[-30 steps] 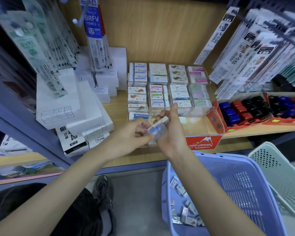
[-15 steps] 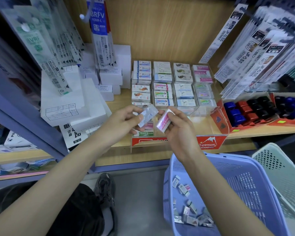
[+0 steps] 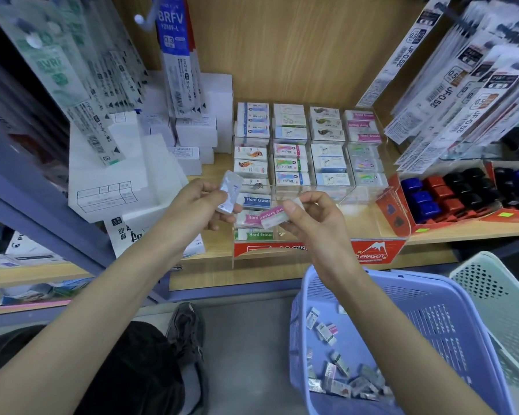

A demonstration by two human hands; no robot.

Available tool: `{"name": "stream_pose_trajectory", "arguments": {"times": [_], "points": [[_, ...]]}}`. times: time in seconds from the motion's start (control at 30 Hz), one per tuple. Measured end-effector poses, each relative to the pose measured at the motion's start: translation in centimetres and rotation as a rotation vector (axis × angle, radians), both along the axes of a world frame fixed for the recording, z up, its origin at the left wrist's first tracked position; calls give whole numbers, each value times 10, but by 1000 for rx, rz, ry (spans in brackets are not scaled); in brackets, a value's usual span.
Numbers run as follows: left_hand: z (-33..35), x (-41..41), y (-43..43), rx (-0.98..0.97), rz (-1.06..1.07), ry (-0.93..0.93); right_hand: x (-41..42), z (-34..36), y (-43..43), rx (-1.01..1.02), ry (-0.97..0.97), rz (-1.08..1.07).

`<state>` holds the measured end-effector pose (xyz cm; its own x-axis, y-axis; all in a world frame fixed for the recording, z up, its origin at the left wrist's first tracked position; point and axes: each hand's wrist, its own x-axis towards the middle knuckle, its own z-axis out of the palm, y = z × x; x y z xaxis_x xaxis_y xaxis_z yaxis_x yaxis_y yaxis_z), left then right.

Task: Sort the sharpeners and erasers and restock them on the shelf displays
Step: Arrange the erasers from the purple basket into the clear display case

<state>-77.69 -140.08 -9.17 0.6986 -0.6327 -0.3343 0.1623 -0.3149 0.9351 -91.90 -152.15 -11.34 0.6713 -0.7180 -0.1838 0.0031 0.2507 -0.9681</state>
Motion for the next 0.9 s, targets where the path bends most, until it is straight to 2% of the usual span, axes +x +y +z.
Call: {"name": "stream_pose_trajectory", "arguments": {"times": [0.17,0.33,0.4,0.5,0.57,0.67,0.8,0.83,0.9], "points": [[1,4,3,-8,23,-7,1,3,2,-199,164,44],[4,3,1,3,19,-15,10,-6,12,-587,412,141],[5,2,-1,12,8,-25,15,-14,13,-805,497,154],[6,2,0,15,-1,-33,15,-27,9,-1276,536,98],[6,3,0,22,-5,-39,10,-29,6,-1410,560,52],[6,1,-1,37,-12,-49,-1,-29,5,-1313,525,106],[5,-5,-4,28,-107,-113,-13,-5,9,-678,290,170],[6,-7,-5,29,-127,-119,-15,1,8,-560,239,158],[6,-10,-8,26,-165,-126,-18,9,7,-479,185,150]]}}
